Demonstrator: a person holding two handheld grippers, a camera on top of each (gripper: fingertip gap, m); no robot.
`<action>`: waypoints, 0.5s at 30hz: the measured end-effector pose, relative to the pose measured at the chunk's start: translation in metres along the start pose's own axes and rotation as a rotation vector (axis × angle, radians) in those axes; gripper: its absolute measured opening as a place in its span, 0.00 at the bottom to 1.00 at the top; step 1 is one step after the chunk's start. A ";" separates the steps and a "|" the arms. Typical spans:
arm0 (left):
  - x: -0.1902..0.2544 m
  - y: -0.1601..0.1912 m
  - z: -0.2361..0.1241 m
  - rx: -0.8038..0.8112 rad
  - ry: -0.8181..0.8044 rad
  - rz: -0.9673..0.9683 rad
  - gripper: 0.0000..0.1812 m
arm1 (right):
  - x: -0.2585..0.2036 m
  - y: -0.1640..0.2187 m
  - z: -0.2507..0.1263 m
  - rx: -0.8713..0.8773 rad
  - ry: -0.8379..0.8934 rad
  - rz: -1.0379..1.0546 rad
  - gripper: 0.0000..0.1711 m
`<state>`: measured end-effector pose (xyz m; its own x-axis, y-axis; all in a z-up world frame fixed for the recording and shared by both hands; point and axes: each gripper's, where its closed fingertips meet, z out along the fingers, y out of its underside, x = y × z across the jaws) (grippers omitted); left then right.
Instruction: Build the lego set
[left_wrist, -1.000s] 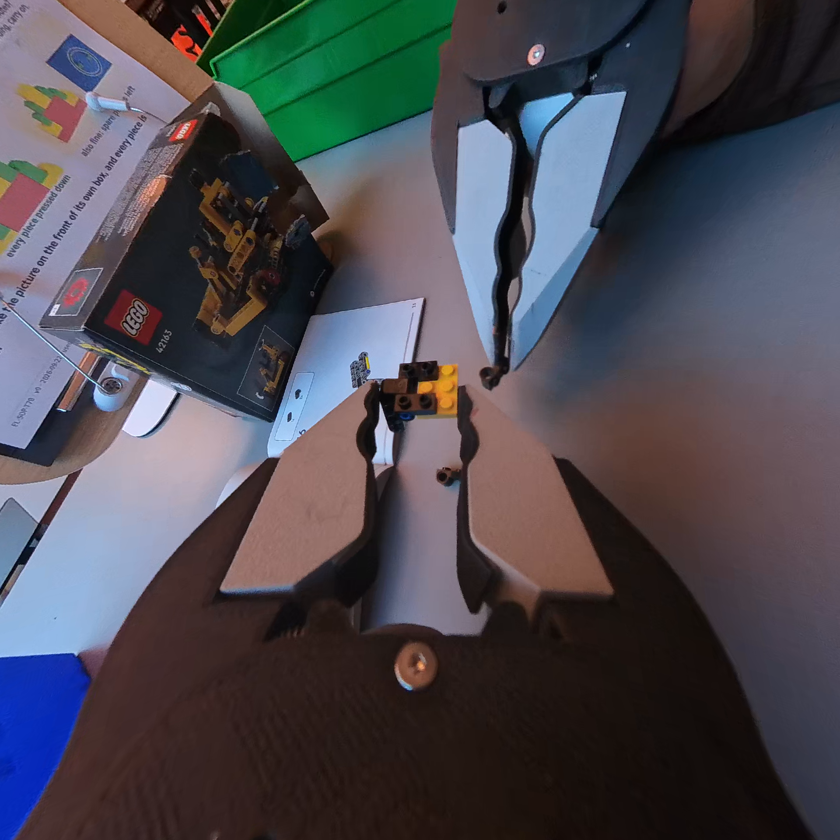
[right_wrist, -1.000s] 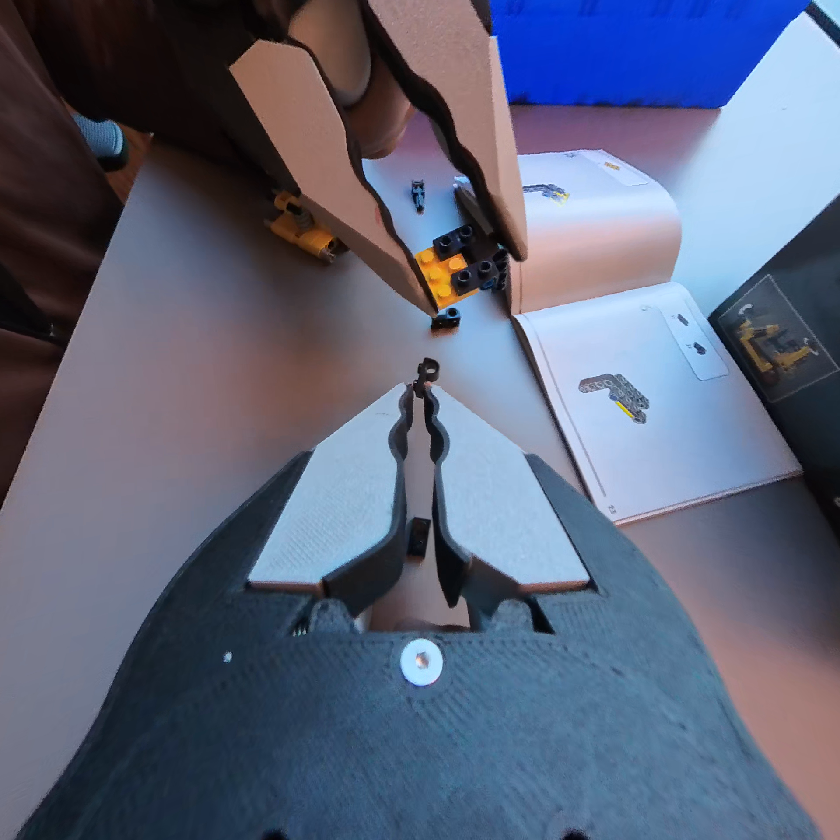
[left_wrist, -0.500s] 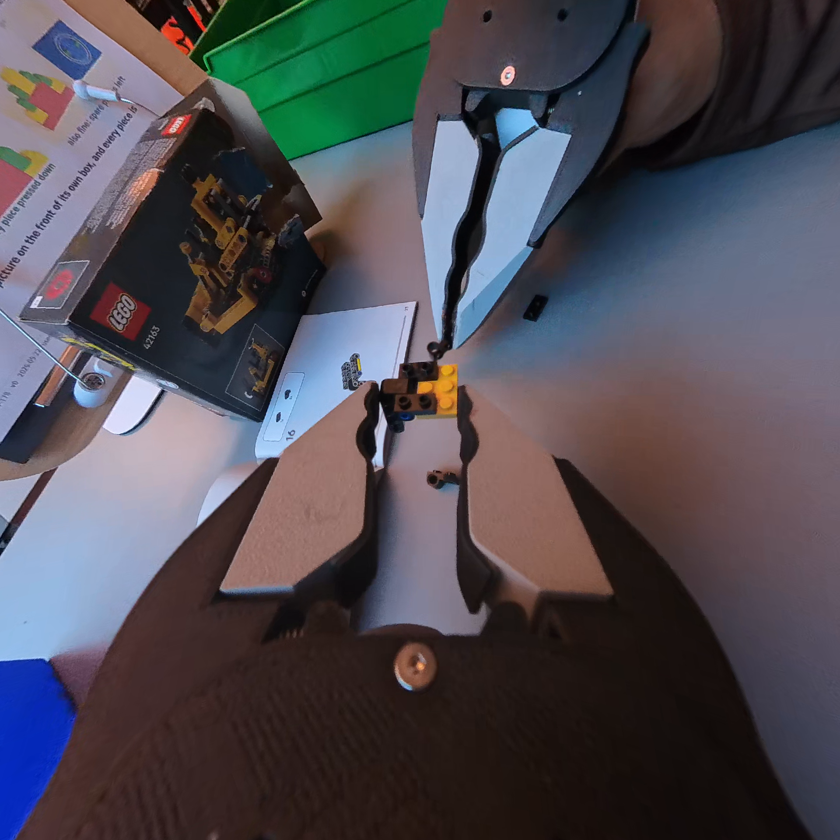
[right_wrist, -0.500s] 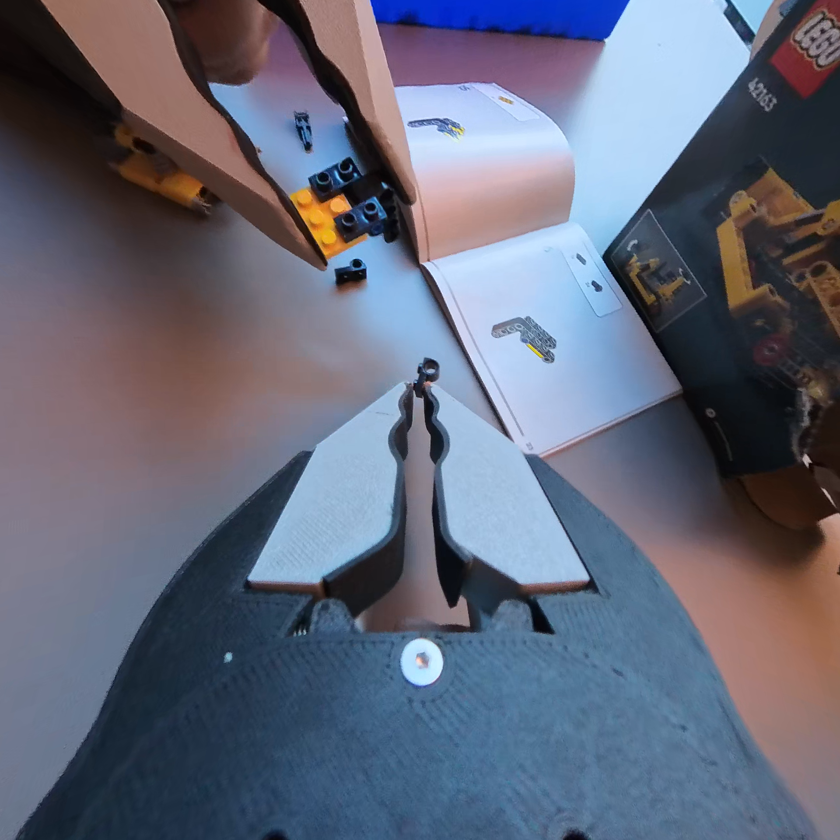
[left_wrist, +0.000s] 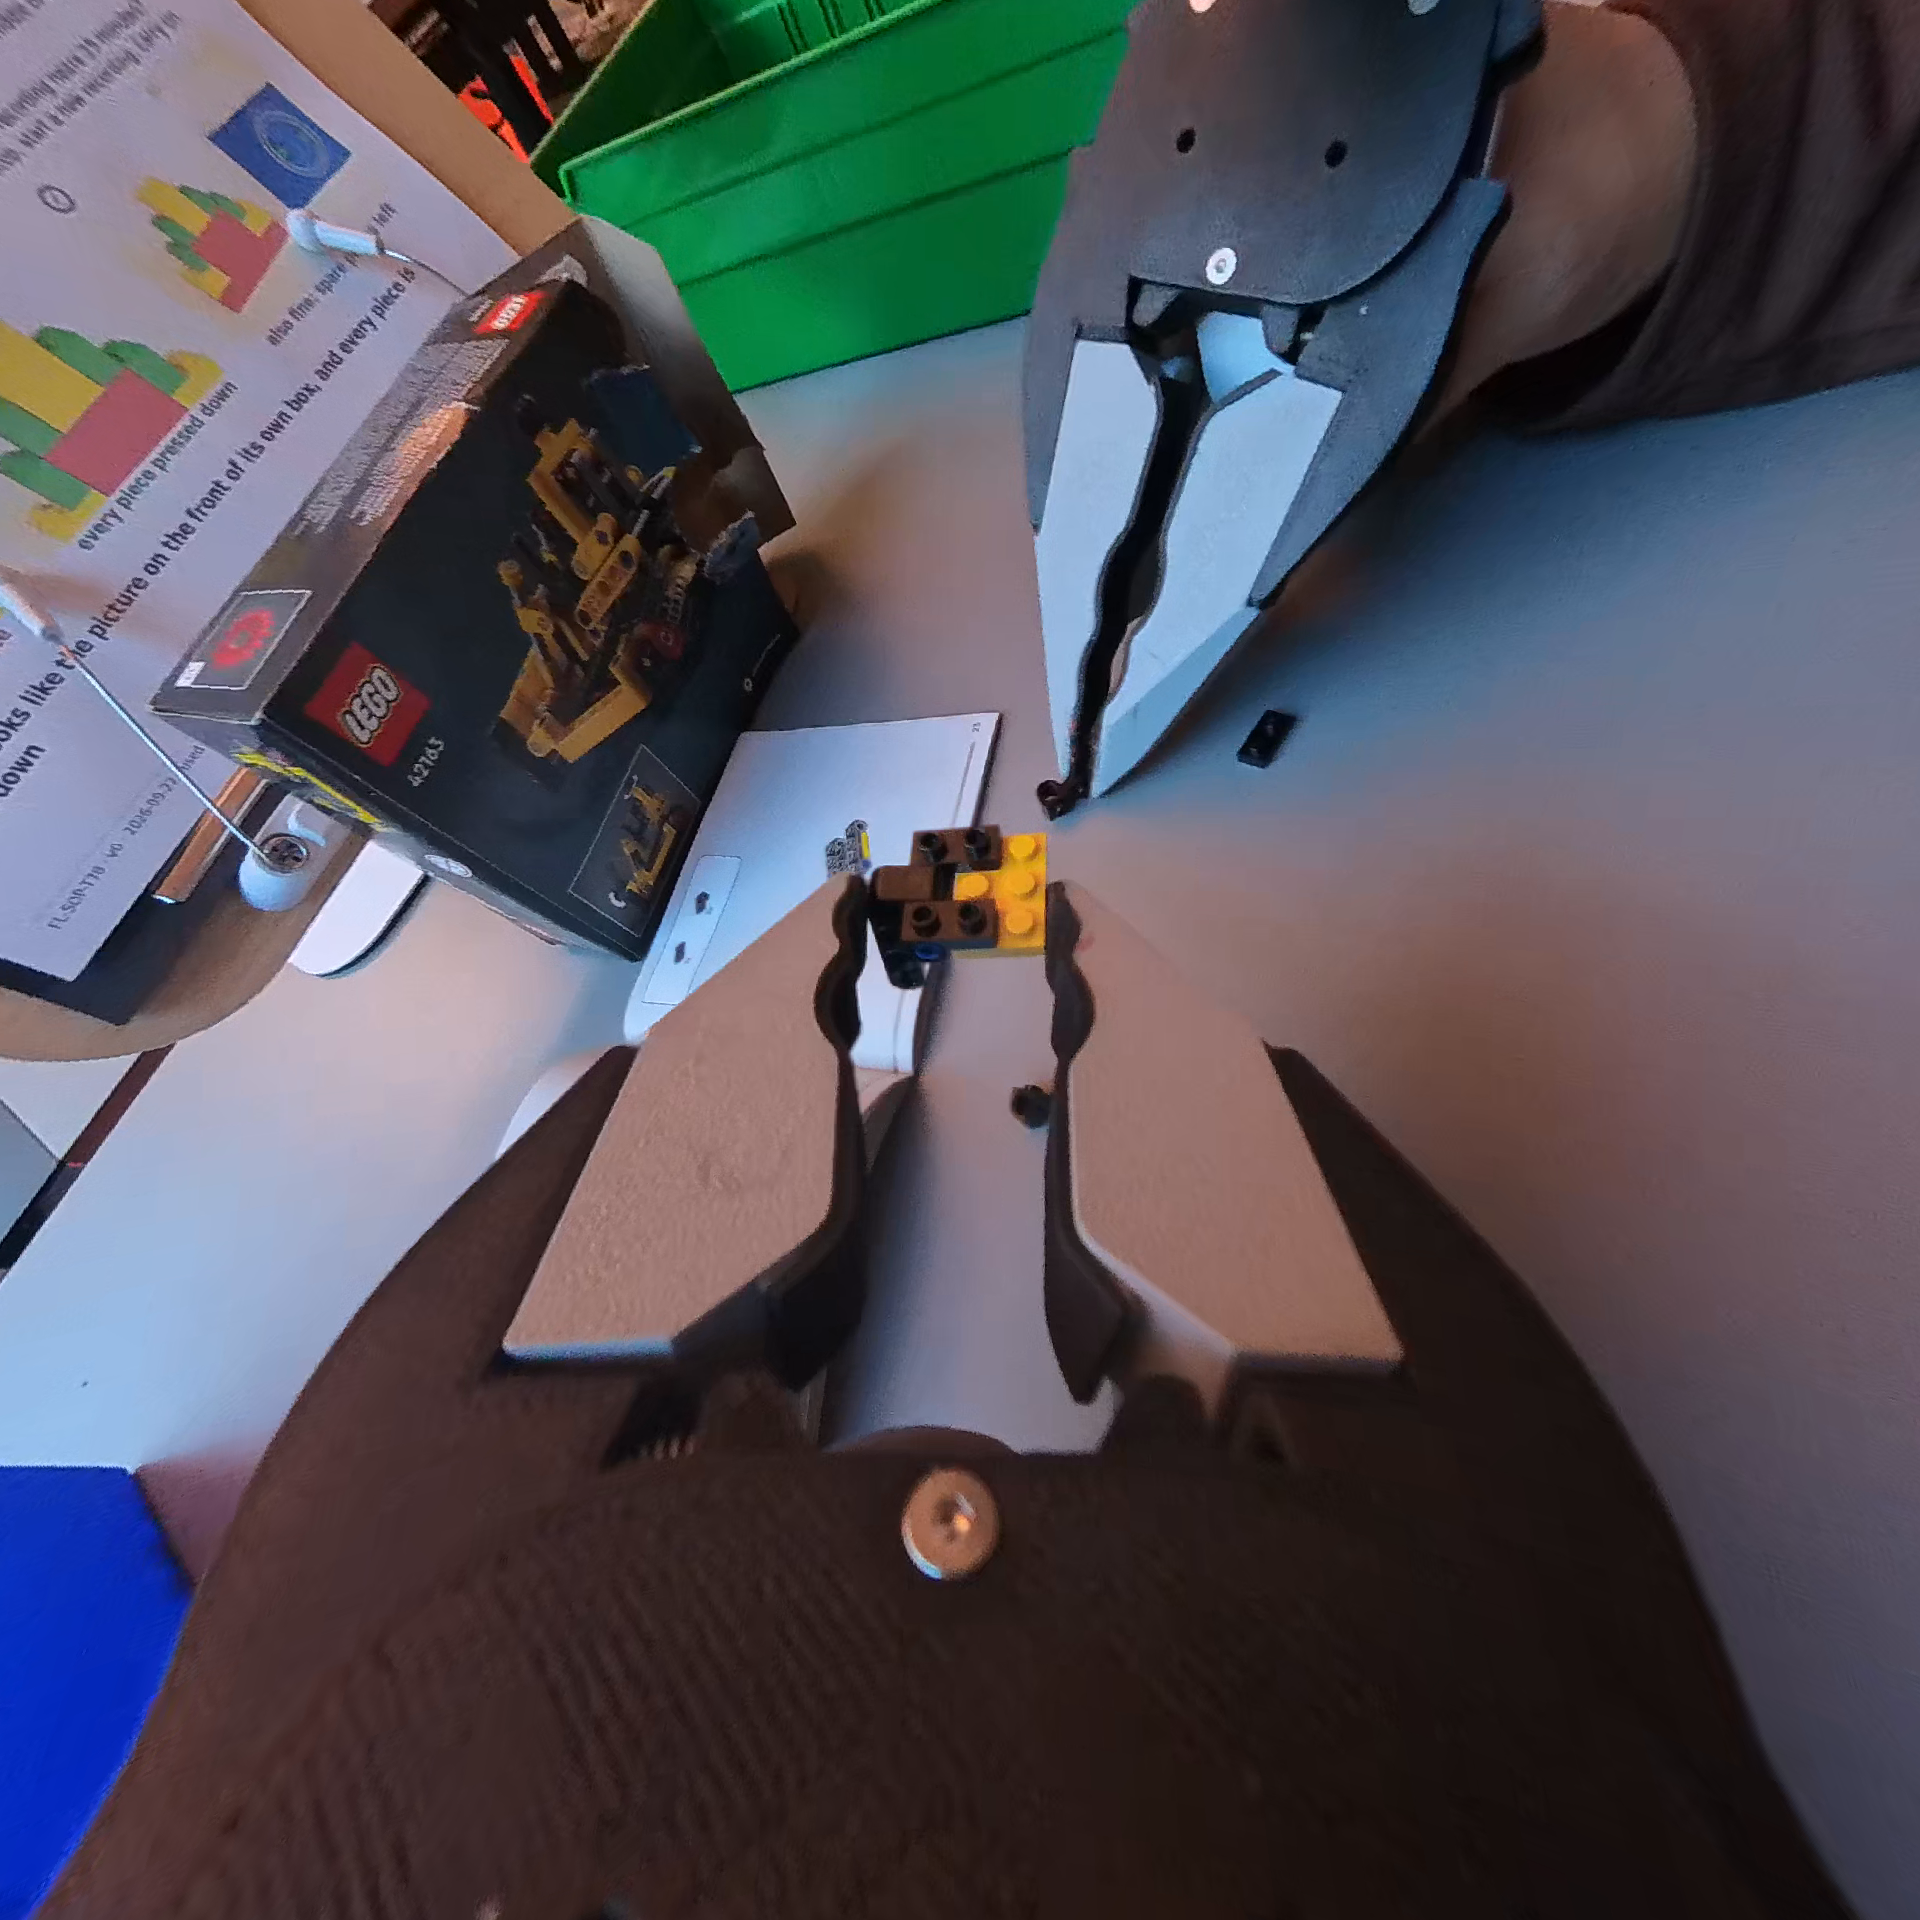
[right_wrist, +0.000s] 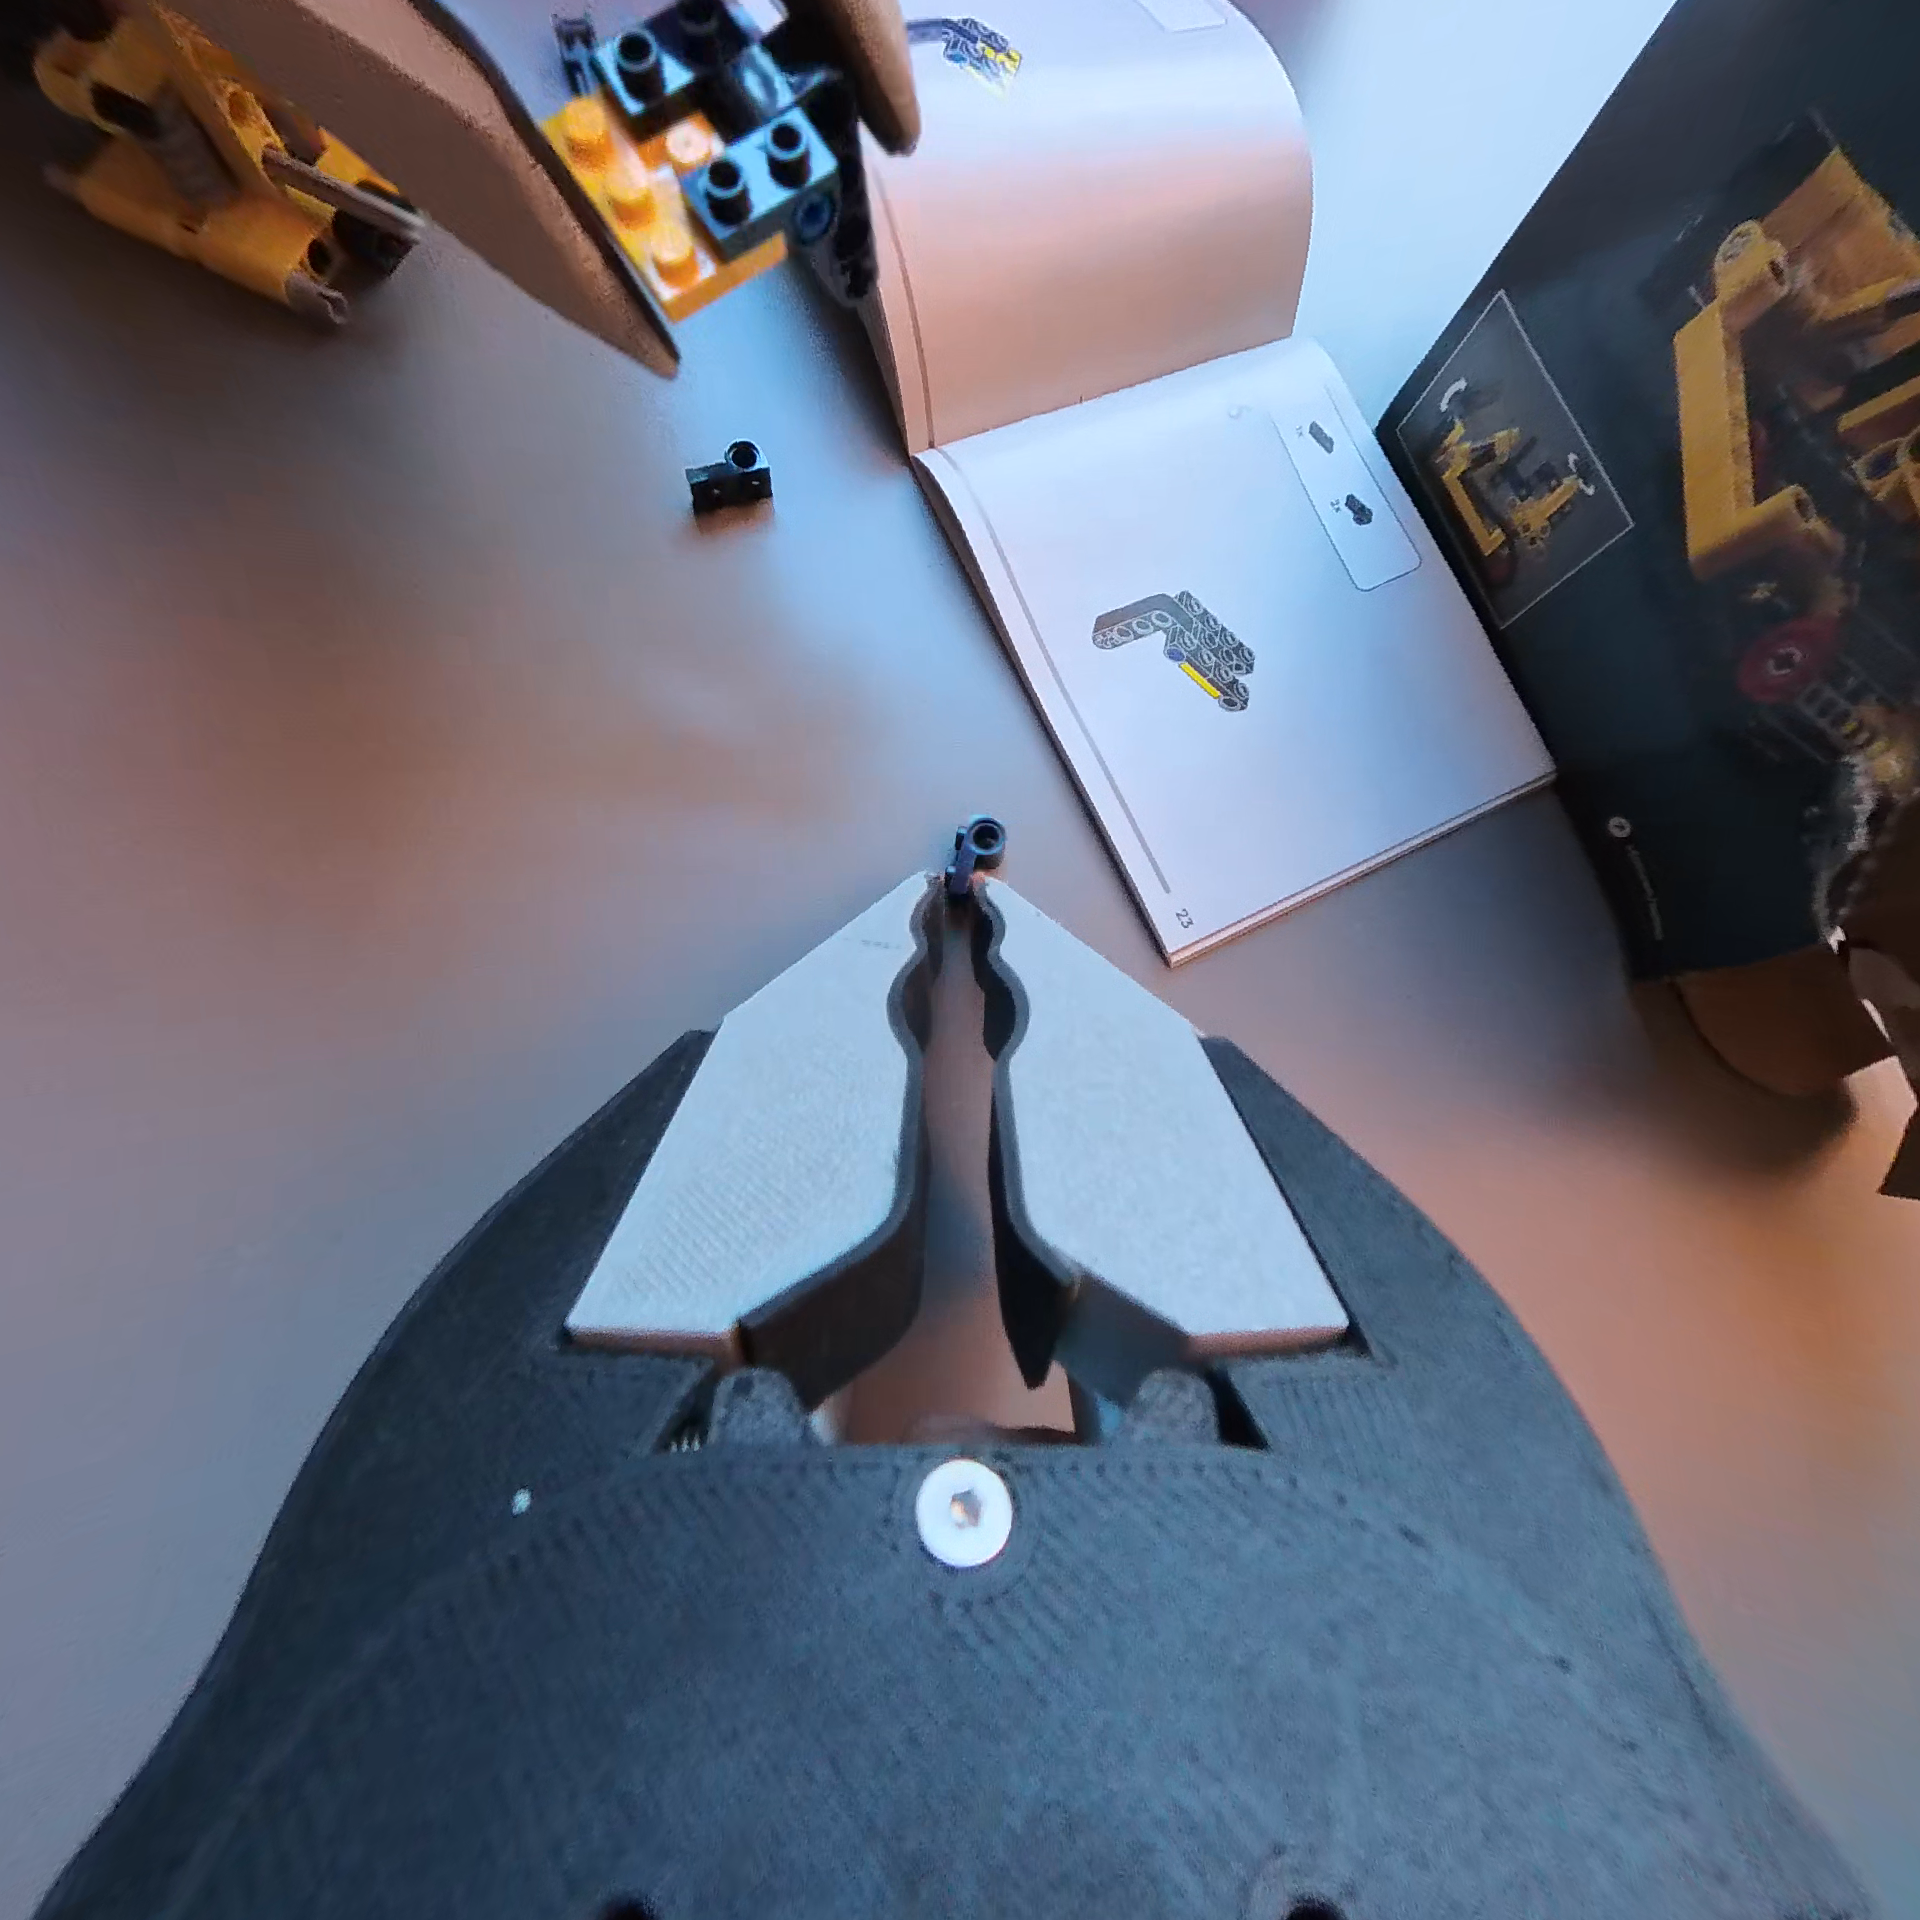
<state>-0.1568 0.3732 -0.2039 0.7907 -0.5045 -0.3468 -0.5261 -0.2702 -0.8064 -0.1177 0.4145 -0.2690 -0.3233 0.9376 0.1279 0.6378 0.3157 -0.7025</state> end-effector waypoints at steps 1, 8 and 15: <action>-0.002 0.000 0.000 -0.001 -0.005 0.000 0.18 | -0.001 0.000 0.000 0.000 -0.008 -0.001 0.01; -0.001 0.004 0.002 -0.020 0.000 0.008 0.18 | -0.009 0.001 -0.021 0.021 -0.082 -0.046 0.06; 0.005 0.006 0.005 -0.038 -0.002 0.046 0.18 | -0.036 0.008 -0.035 -0.024 -0.207 -0.106 0.06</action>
<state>-0.1545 0.3727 -0.2132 0.7657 -0.5158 -0.3843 -0.5737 -0.2774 -0.7707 -0.0759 0.3885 -0.2549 -0.5246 0.8497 0.0522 0.6080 0.4169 -0.6757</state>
